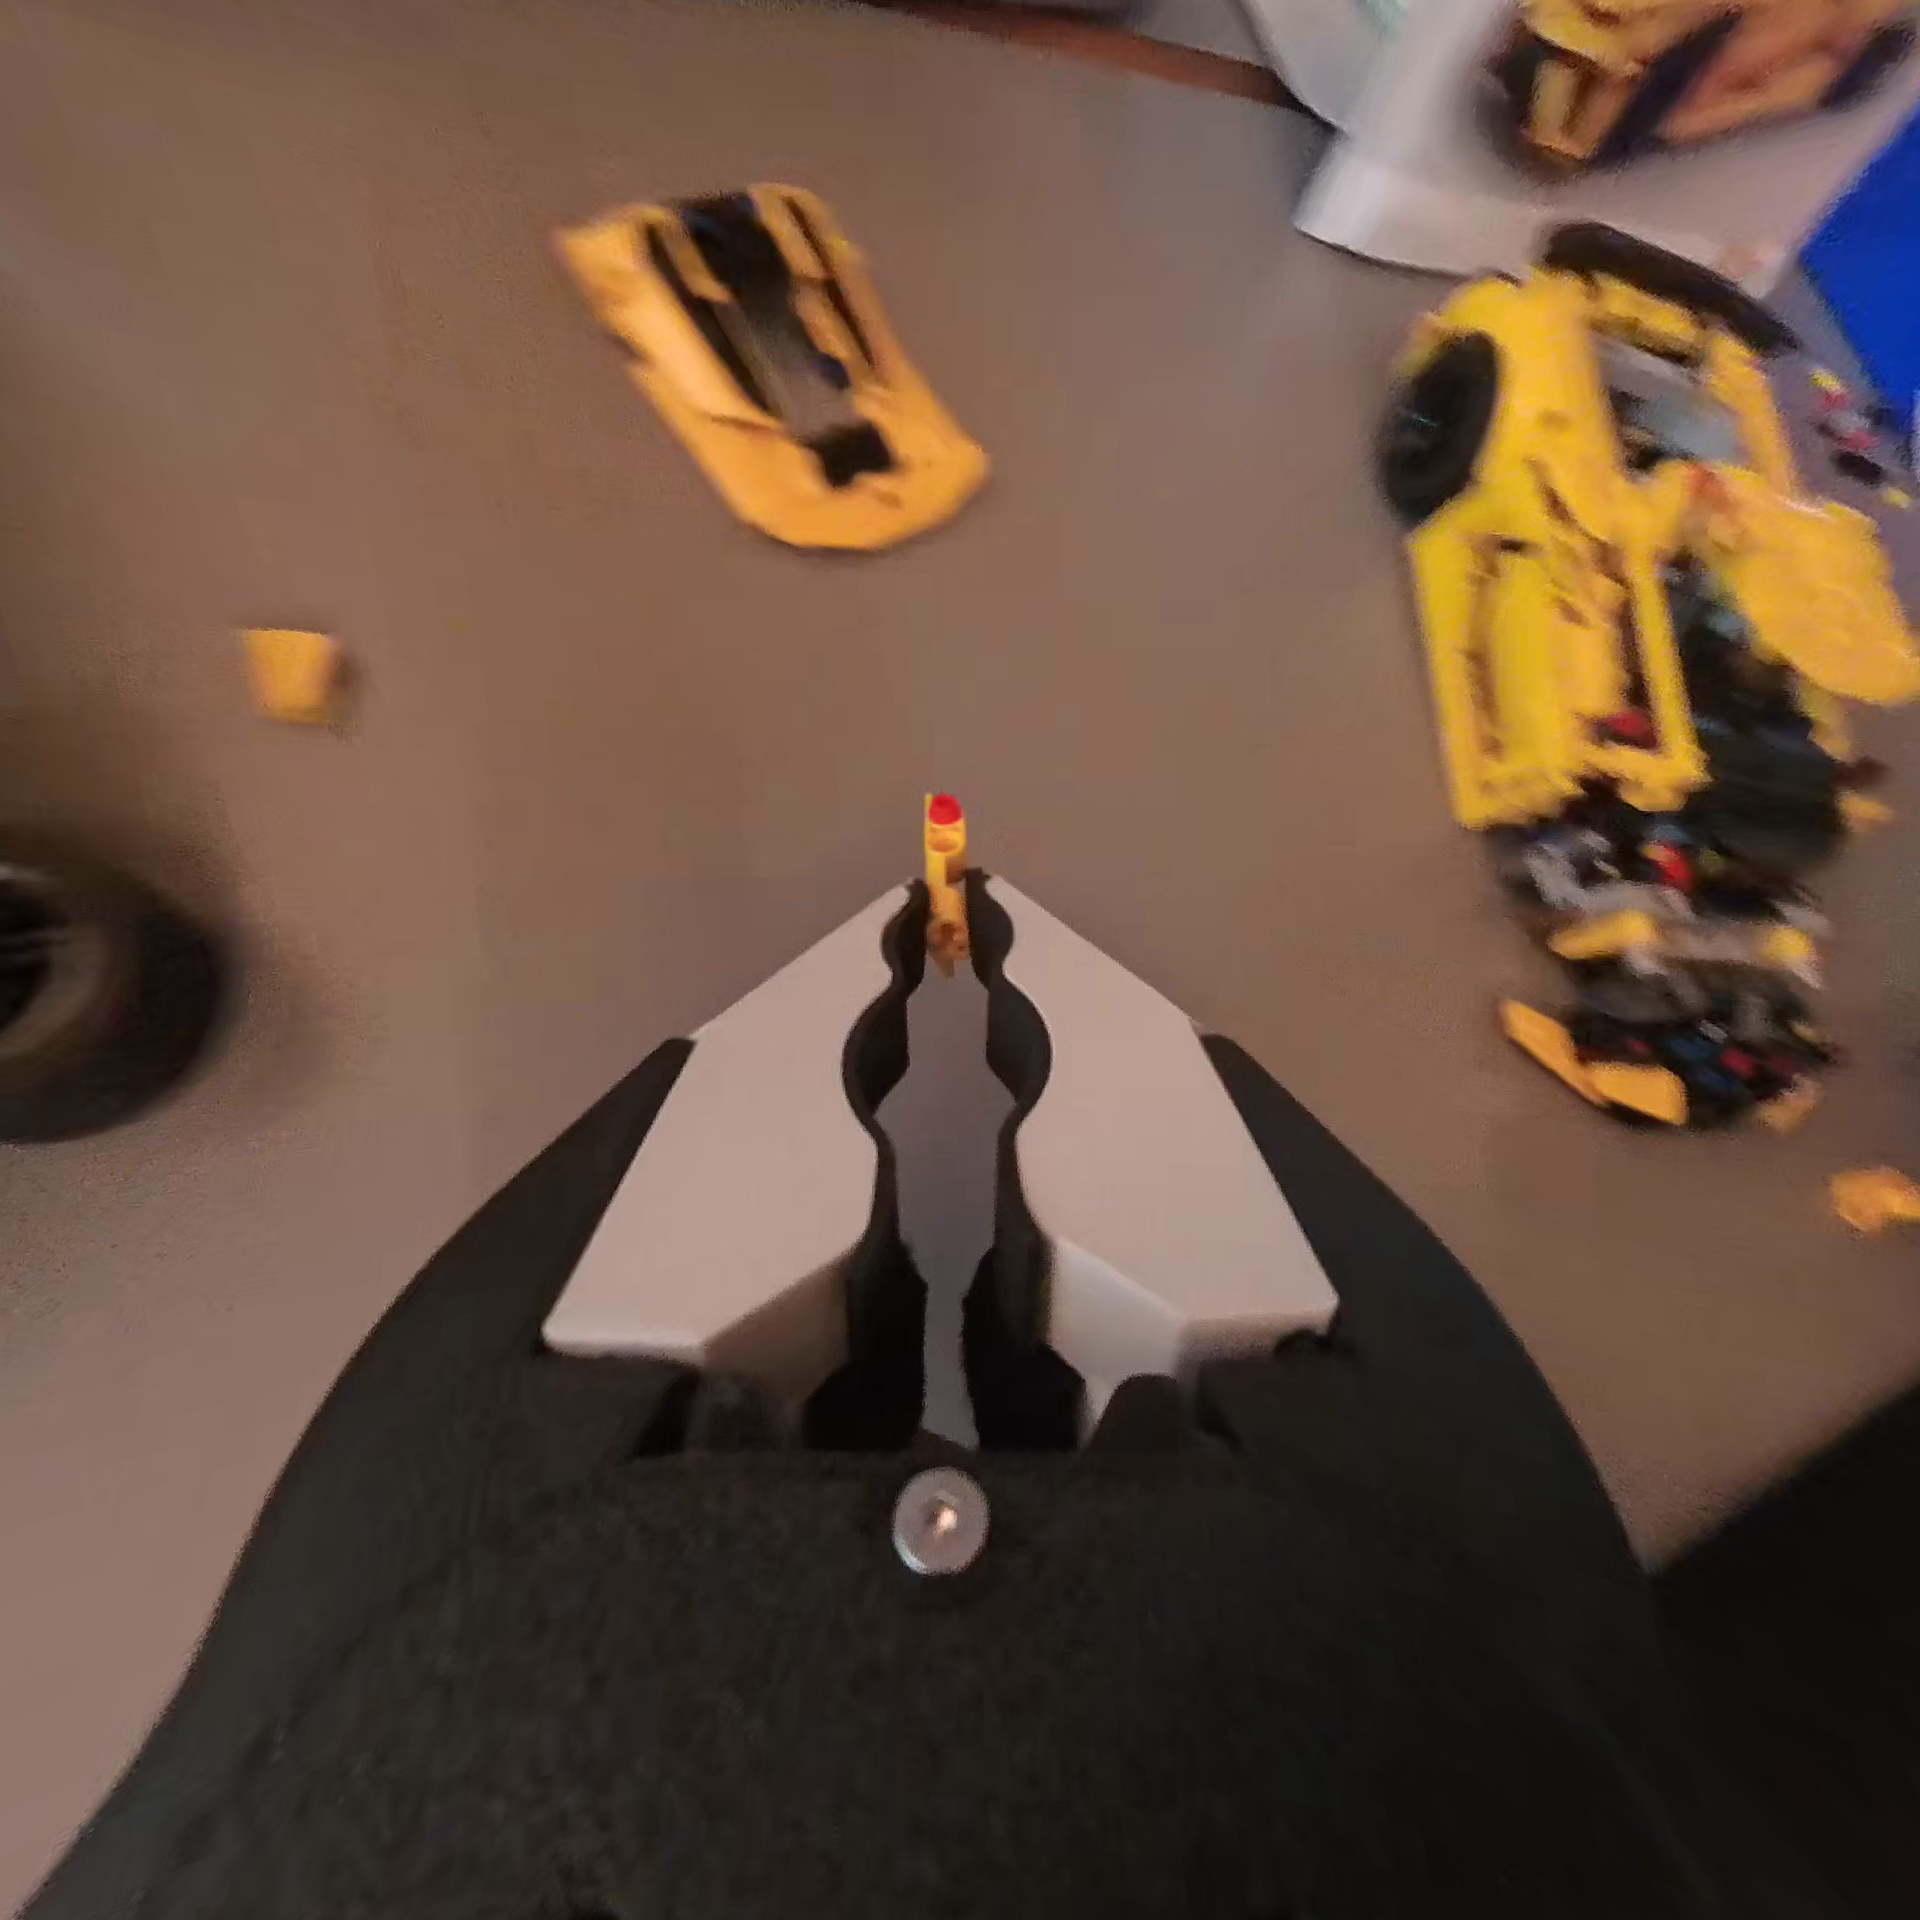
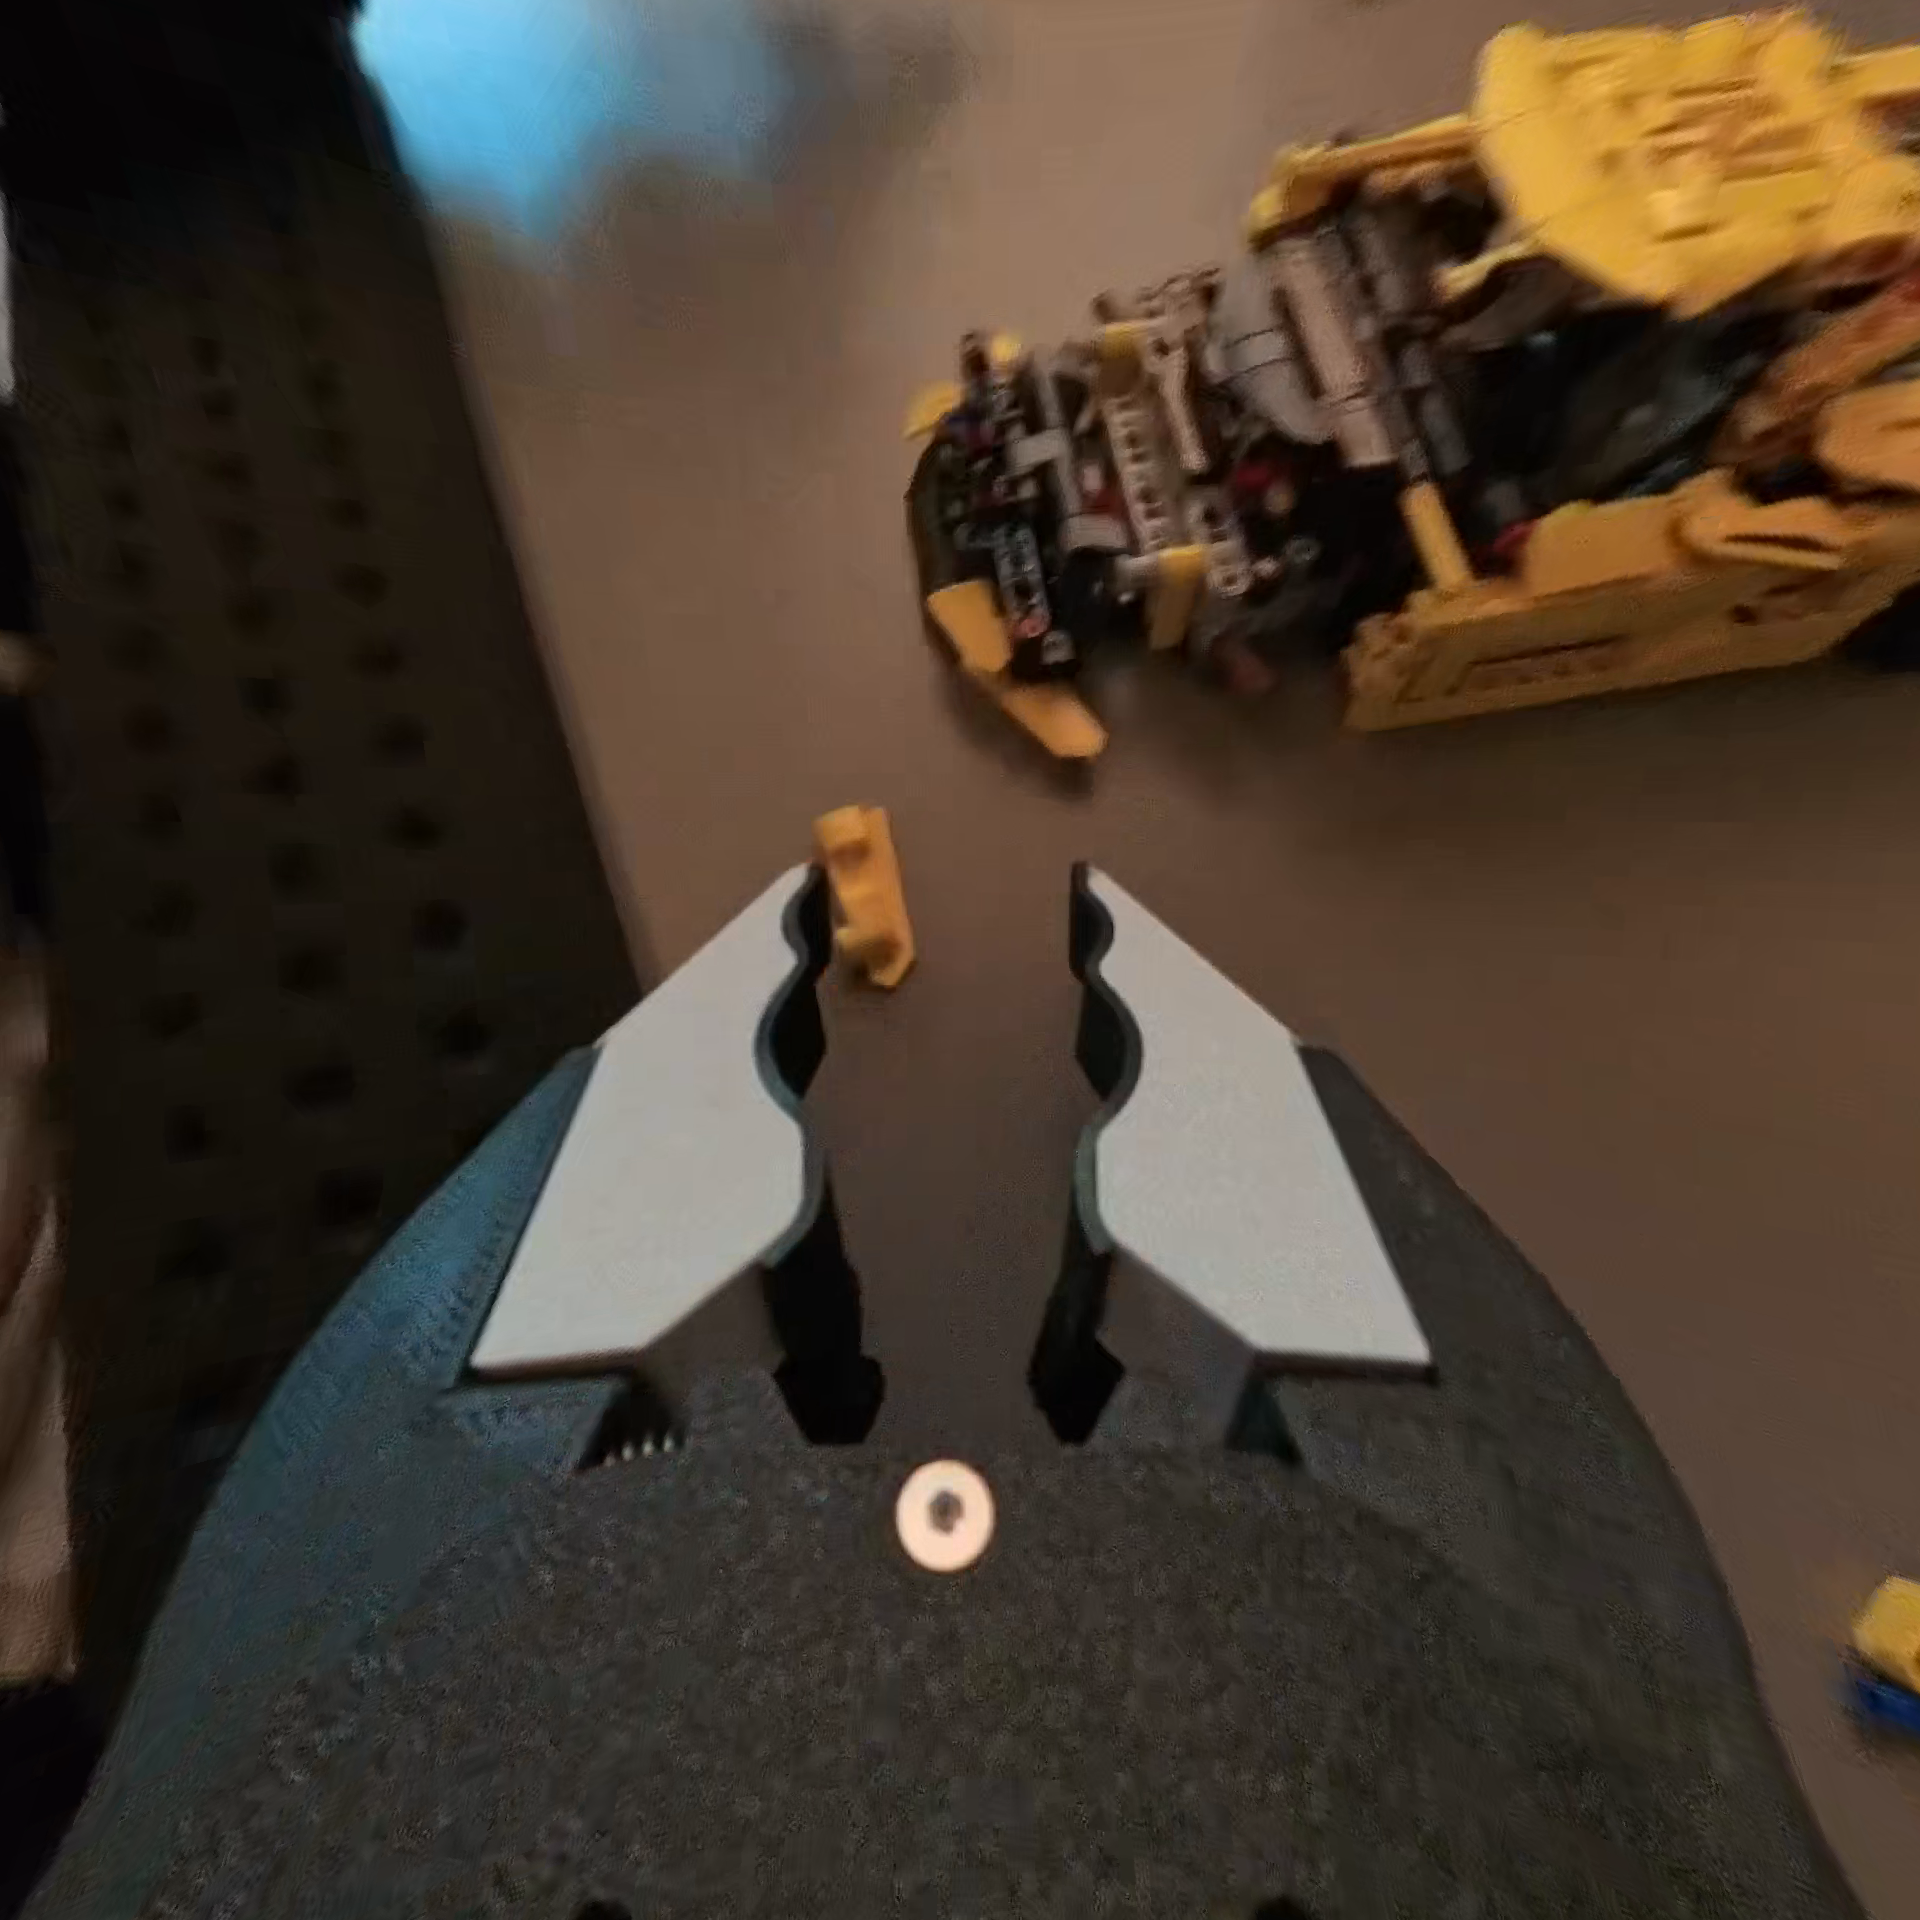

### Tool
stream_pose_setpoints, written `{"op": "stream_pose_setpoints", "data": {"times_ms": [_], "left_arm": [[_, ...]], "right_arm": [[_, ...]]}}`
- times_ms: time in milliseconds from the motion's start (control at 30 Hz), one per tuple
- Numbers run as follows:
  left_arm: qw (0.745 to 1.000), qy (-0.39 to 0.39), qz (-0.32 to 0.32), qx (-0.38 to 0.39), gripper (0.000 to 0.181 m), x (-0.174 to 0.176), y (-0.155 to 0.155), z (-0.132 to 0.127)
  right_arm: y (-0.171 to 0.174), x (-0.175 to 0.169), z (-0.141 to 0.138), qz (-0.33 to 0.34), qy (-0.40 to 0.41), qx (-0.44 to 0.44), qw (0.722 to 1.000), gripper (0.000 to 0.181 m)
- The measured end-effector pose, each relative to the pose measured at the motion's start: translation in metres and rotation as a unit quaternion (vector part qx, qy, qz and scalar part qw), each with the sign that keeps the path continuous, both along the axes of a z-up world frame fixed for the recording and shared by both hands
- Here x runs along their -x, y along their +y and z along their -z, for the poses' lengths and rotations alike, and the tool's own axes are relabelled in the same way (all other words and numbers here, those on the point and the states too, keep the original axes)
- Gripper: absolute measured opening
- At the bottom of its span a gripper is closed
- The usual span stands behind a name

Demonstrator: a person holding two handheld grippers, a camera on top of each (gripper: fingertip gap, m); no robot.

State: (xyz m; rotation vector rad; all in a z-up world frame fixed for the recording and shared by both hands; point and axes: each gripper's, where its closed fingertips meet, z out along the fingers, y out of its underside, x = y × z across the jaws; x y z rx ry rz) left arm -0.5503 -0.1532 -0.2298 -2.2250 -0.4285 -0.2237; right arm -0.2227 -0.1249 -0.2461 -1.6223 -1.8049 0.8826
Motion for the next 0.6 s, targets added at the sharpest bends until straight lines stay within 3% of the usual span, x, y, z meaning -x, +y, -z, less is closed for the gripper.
{"op": "stream_pose_setpoints", "data": {"times_ms": [100, 167, 300, 367, 500, 600], "left_arm": [[0.999, -0.005, -0.038, -0.005, 0.006, 0.040, 0.008, 0.005], [0.997, 0.033, -0.069, -0.003, 0.006, 0.064, 0.013, 0.008], [0.994, 0.063, -0.076, 0.037, 0.010, 0.077, 0.017, 0.022], [0.993, 0.074, -0.083, 0.041, 0.027, 0.079, 0.013, 0.023], [0.993, 0.078, -0.090, 0.006, 0.035, 0.077, -0.004, 0.004], [0.993, 0.062, -0.077, -0.062, 0.034, 0.055, -0.027, -0.031]], "right_arm": [[-0.006, 0.003, 0.002, -0.021, 0.001, -0.008, 1.000, 0.041], [-0.004, 0.001, 0.012, -0.030, -0.024, -0.038, 0.999, 0.040], [-0.010, 0.002, 0.015, -0.052, -0.029, -0.044, 0.997, 0.023], [-0.009, 0.003, 0.015, -0.050, -0.029, -0.058, 0.997, 0.012], [-0.010, 0.005, 0.012, -0.051, -0.036, -0.065, 0.996, 0.012], [-0.016, 0.027, -0.022, -0.058, 0.014, -0.037, 0.998, 0.012]]}}
